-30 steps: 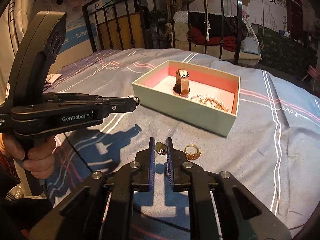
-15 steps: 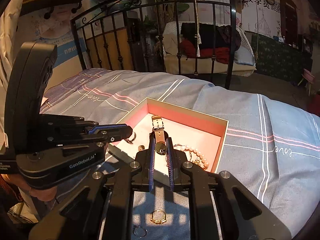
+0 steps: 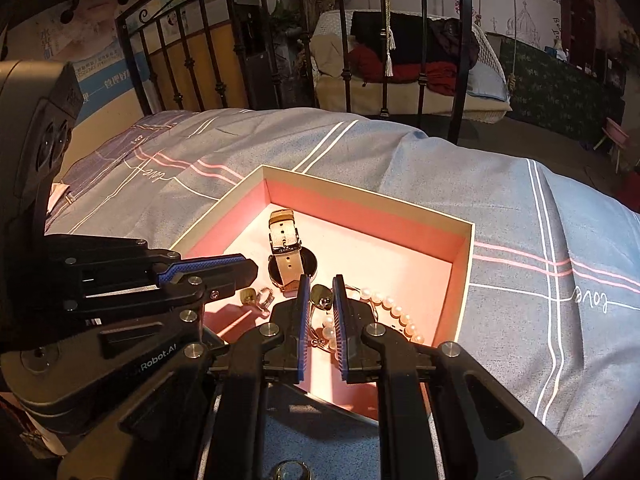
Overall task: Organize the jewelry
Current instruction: 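Lower the gold earring and silver earring into the box and open both tools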
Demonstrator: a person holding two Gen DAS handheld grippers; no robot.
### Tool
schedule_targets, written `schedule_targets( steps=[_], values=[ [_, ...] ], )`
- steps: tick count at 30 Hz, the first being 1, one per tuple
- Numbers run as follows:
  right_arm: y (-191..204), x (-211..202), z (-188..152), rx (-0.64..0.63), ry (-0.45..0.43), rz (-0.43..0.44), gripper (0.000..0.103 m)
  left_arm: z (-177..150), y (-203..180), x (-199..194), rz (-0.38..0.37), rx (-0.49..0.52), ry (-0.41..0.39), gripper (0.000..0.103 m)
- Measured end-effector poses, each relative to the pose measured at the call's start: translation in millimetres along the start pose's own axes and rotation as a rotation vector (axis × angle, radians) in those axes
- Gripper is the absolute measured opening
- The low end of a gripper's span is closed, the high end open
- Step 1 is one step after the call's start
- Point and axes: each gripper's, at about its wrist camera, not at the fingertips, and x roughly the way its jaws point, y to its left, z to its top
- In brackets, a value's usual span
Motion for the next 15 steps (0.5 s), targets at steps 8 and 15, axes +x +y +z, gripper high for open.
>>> schedule_targets(
  steps=[8,15],
  values=[
    [-2.1,10.4,-1.0,0.0,0.027,-0.004,0.012,-0.5,-1.3,13.5,0.013,0.009,0.033,0.004],
    [-5.1,14.3,-1.4,0.005,0.043,-0.01,0.012,-0.6,-2.5,18.9,0.031,0.02,0.049,0.004]
  ],
)
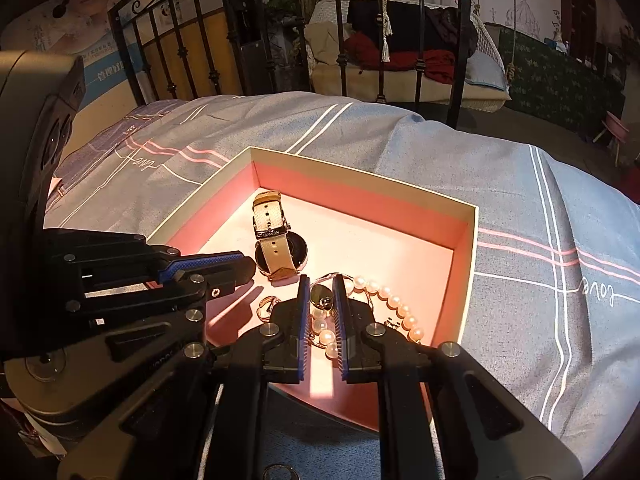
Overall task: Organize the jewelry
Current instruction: 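Lower the gold earring and silver earring into the box and open both tools, then grasp the gold stone ring with the right tool while the left tool holds a small earring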
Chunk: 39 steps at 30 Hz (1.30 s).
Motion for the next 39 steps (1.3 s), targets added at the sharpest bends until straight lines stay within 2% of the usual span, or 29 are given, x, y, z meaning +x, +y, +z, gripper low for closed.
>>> schedule_targets(
  steps=[7,8,10,11,13,14,15,18,21,25,28,30,32,34,36,39],
  values=[
    [-1.0,-2.0,-4.1,-0.006,0.009,-0.011,0.012,0.3,1.8,3.1,0.03,-0.003,0.017,0.006],
    [-0.7,-2.9,-4.6,-0.006,0.012,-0.019,0.012,0.3,3.2,2.1,0.034,-0.008,0.019,0.009],
    [-0.8,-8.3,-5.9,-0.005,0.011,-0.034,0.013,-0.1,6.9,-4.4,0.045,-0.021,0.007,0.027],
    [-1.1,-13.2,-8.0,-0.007,0.005,-0.044,0.017,-1.0,8.3,-10.3,0.047,-0.024,-0.009,0.03],
    [-1.8,-28.2,-15.3,-0.012,-0.02,-0.073,0.031,-4.6,9.5,-22.4,0.04,-0.024,-0.031,0.047],
    [-2.8,-36.2,-20.0,-0.008,-0.034,-0.081,0.047,-7.1,8.8,-27.9,0.025,-0.021,-0.042,0.051],
    [-4.3,-44.1,-25.2,0.002,-0.049,-0.083,0.05,-10.1,7.4,-33.3,0.017,-0.014,-0.055,0.055],
    [-6.4,-68.7,-46.8,0.025,-0.084,-0.091,0.05,-24.8,0.0,-50.8,0.013,-0.003,-0.089,0.055],
    [-9.6,-87.1,-74.5,0.029,-0.088,-0.162,0.05,-53.8,-18.3,-68.1,-0.049,0.011,-0.098,0.055],
    [-25.6,-96.4,-109.8,0.081,-0.038,-0.193,0.05,-97.3,-58.5,-75.5,-0.121,0.102,-0.075,0.055],
    [-33.5,-100.1,-125.3,0.117,-0.024,-0.194,0.05,-118.3,-84.4,-69.7,-0.107,0.185,-0.064,0.055],
    [-34.7,-100.5,-128.4,0.12,-0.018,-0.192,0.05,-123.0,-91.0,-57.8,-0.084,0.206,-0.029,0.051],
    [-32.9,-100.9,-129.1,0.113,-0.018,-0.188,0.05,-123.7,-92.6,-51.9,-0.042,0.219,-0.039,0.041],
    [-28.7,-99.8,-129.3,0.105,-0.016,-0.168,0.05,-121.7,-86.5,-50.8,-0.028,0.211,-0.048,0.015],
    [-21.5,-95.7,-128.5,0.093,-0.003,-0.128,0.05,-118.7,-73.2,-49.4,-0.052,0.179,-0.04,0.005],
    [-5.3,-84.9,-125.8,0.053,0.029,-0.079,0.05,-117.9,-51.4,-51.9,-0.081,0.117,-0.036,0.002]
  ],
)
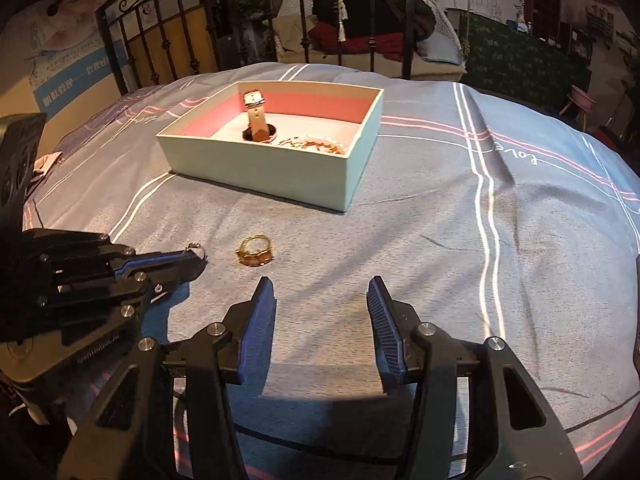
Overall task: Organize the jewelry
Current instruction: 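Grasp the gold stone ring with the right tool while the left tool holds a small earring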
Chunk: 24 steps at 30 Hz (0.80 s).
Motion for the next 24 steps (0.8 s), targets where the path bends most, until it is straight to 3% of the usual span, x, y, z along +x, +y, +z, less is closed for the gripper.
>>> schedule_targets(
  steps=[8,11,24],
  values=[
    [42.9,26.1,15.0,-0.118,0.049,0.04,0.048,-5.4,25.7,-9.1,-0.025,-0.086,-0.025,0.002],
    [44.8,28.6,17.5,-0.112,0.047,0.061,0.024,-5.8,27.7,-10.8,-0.029,-0.096,-0.029,0.002],
    [41.5,6.5,5.2,-0.049,-0.041,0.086,0.024,-4.1,25.8,-11.3,-0.033,-0.108,-0.025,0.002]
  ],
)
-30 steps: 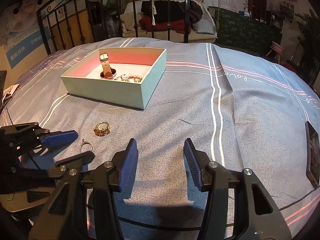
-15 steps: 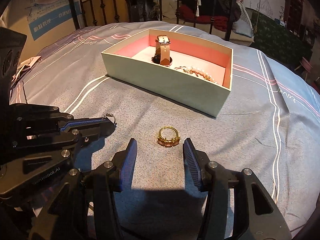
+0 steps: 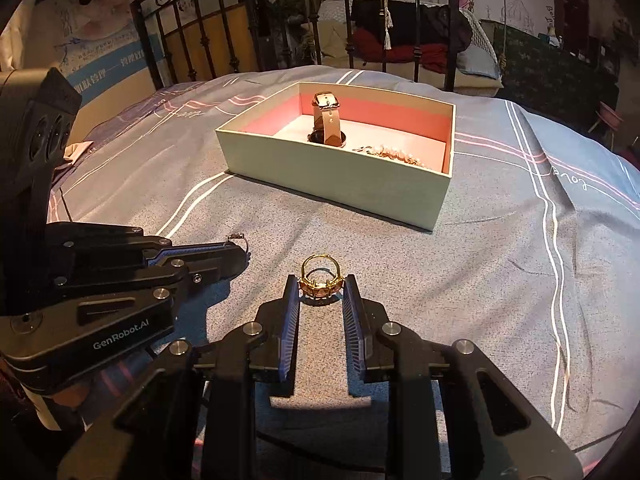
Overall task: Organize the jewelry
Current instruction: 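Grasp the gold stone ring with the right tool while the left tool holds a small earring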
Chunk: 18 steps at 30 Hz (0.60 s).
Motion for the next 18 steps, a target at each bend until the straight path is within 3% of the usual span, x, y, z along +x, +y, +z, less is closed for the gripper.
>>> schedule_targets(
  steps=[18],
  values=[
    [-2.9,-9.9,5.5,0.019,-0.047,0.01,0.024,13.6,2.9,-13.0,0.052,-0.02,-0.051,0.002]
  ],
)
